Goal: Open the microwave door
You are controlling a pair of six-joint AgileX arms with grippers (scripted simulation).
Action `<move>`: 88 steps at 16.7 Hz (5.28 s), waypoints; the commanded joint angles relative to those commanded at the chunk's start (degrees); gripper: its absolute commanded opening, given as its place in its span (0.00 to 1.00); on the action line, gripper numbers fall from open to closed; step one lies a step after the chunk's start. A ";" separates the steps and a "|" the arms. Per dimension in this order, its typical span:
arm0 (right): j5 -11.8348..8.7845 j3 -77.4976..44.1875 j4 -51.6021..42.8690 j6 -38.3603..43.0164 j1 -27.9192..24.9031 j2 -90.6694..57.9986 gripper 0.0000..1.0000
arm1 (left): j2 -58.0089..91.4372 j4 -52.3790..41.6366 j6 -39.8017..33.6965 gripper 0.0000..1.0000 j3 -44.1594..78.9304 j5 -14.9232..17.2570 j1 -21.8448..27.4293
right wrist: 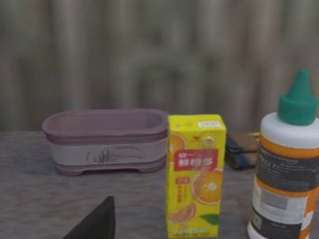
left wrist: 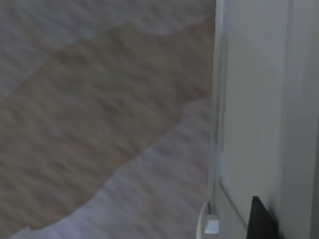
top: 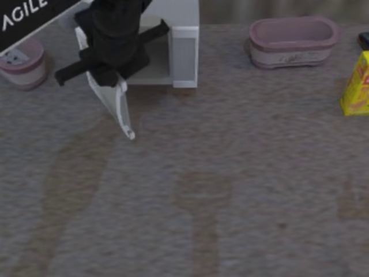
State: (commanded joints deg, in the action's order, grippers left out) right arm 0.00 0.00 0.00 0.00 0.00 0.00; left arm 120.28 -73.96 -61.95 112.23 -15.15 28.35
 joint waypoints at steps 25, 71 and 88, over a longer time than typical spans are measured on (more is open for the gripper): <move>0.00 0.00 0.00 0.00 0.00 0.00 1.00 | 11.52 -21.54 4.91 0.00 25.12 15.33 -5.14; 0.00 0.00 0.00 0.00 0.00 0.00 1.00 | 3.96 -11.91 7.64 0.00 7.96 15.31 -7.34; 0.00 0.00 0.00 0.00 0.00 0.00 1.00 | 3.67 -11.73 7.81 0.00 7.41 15.31 -7.50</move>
State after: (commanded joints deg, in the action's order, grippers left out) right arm 0.00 0.00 0.00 0.00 0.00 0.00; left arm 123.95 -85.69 -54.15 119.64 0.15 20.85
